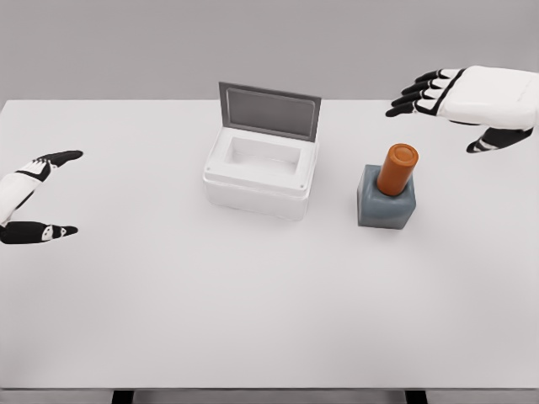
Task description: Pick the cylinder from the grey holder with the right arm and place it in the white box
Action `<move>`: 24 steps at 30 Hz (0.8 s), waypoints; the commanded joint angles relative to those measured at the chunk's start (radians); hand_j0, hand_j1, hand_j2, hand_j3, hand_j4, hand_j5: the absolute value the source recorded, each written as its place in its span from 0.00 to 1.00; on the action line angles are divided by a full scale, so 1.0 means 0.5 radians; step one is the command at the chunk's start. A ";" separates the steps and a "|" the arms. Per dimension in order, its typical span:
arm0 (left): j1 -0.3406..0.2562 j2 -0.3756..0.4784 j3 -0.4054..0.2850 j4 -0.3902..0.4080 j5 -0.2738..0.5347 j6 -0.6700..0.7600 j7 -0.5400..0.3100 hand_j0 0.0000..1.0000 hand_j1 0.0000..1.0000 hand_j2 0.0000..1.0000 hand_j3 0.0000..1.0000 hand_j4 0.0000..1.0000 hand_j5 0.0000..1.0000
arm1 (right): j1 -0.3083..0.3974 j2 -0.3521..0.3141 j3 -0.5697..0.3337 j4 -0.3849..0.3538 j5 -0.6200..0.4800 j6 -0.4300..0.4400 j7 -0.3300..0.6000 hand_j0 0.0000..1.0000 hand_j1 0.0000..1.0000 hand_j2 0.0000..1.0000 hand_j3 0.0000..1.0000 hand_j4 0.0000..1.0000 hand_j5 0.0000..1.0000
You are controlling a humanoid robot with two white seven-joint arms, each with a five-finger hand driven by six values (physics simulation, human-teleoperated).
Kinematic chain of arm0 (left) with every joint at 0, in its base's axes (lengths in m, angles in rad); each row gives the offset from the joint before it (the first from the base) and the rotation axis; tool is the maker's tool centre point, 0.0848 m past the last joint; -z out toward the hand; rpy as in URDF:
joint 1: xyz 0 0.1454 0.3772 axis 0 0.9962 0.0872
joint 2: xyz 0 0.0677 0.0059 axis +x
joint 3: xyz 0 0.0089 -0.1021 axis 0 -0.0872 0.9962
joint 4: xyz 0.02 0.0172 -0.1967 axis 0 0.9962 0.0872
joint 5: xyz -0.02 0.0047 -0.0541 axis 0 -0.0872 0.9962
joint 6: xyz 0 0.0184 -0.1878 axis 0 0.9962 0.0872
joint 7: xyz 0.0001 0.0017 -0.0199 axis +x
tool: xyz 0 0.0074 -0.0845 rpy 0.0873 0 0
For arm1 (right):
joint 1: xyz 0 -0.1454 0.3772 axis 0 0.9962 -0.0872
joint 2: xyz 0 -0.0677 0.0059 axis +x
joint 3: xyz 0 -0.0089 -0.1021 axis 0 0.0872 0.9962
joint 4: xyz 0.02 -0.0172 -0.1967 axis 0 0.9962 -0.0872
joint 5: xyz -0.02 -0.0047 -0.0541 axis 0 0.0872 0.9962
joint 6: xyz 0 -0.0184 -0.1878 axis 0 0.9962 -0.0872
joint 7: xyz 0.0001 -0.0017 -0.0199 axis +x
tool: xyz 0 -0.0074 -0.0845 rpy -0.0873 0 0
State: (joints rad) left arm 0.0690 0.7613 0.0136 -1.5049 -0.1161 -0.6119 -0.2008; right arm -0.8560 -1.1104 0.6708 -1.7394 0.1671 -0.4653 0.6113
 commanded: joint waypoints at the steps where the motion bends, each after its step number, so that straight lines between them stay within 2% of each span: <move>1: 0.000 0.002 0.004 0.006 0.008 0.002 0.000 1.00 1.00 1.00 1.00 1.00 1.00 | 0.000 -0.003 0.005 0.000 -0.006 0.004 -0.001 1.00 1.00 1.00 1.00 1.00 1.00; 6: 0.000 -0.004 0.004 0.006 0.008 0.002 0.000 1.00 1.00 1.00 1.00 1.00 1.00 | 0.000 -0.007 0.060 -0.009 -0.024 0.050 -0.001 1.00 1.00 1.00 1.00 1.00 1.00; 9: 0.000 -0.010 0.004 0.012 0.005 0.002 0.000 1.00 1.00 1.00 1.00 1.00 1.00 | 0.000 0.000 0.159 -0.003 -0.027 0.311 -0.001 1.00 1.00 1.00 1.00 1.00 1.00; 12: -0.003 -0.016 0.007 0.040 0.008 0.002 0.000 1.00 1.00 1.00 1.00 1.00 1.00 | -0.024 0.064 0.137 0.003 -0.030 0.366 -0.001 1.00 1.00 1.00 1.00 1.00 1.00; 14: -0.003 -0.019 0.004 0.040 0.008 0.002 0.000 1.00 1.00 1.00 1.00 1.00 1.00 | -0.034 0.089 0.149 -0.006 -0.024 0.617 -0.001 1.00 1.00 1.00 1.00 1.00 1.00; 15: -0.003 -0.016 0.004 0.040 0.011 0.002 0.000 1.00 1.00 1.00 1.00 1.00 1.00 | -0.037 0.156 0.152 0.000 -0.021 0.701 -0.001 1.00 1.00 1.00 1.00 1.00 1.00; 20: -0.003 -0.029 0.004 0.037 0.011 0.002 0.000 1.00 1.00 1.00 1.00 1.00 1.00 | -0.028 0.214 0.318 0.018 0.016 0.688 -0.001 1.00 1.00 1.00 1.00 1.00 1.00; 24: -0.003 -0.041 0.004 0.037 0.005 0.002 0.000 1.00 1.00 1.00 1.00 1.00 1.00 | -0.028 0.260 0.355 0.073 0.016 0.630 -0.001 1.00 1.00 1.00 1.00 1.00 1.00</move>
State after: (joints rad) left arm 0.0675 0.7419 0.0152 -1.4856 -0.1195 -0.6119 -0.2014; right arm -0.8682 -0.9904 0.8348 -1.7111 0.1749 -0.1402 0.6113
